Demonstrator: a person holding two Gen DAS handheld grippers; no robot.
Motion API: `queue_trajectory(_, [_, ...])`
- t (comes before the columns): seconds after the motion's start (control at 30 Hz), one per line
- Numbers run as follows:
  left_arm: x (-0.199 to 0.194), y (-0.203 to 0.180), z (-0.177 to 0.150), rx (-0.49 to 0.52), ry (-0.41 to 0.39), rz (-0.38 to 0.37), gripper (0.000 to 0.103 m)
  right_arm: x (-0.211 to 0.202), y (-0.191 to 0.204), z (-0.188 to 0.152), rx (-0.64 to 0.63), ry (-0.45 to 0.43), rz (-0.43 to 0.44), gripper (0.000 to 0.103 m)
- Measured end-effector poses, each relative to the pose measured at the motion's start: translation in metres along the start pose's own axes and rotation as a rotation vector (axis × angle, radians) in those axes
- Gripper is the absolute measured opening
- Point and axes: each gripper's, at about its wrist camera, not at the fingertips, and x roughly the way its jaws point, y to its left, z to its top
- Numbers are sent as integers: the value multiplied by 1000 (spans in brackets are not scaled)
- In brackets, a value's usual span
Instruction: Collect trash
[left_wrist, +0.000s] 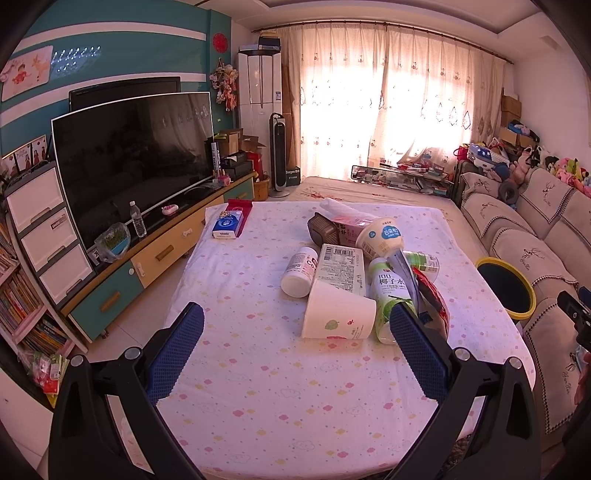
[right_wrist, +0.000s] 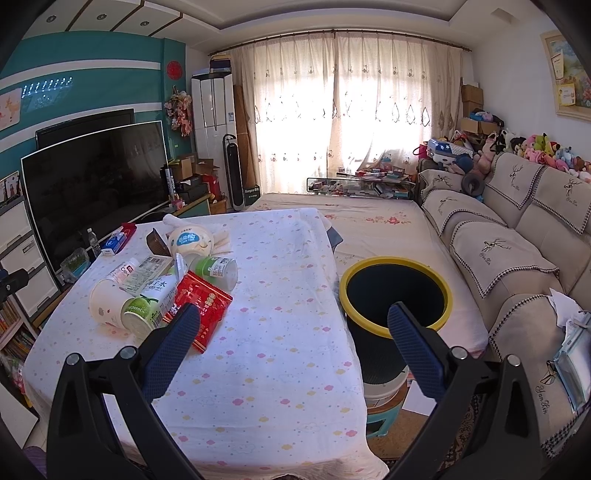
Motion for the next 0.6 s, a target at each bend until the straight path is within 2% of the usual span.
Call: queue_trajectory(0.6, [4,-1,-1,0,11,-2,99,4,-2,-2,4,13,6,97])
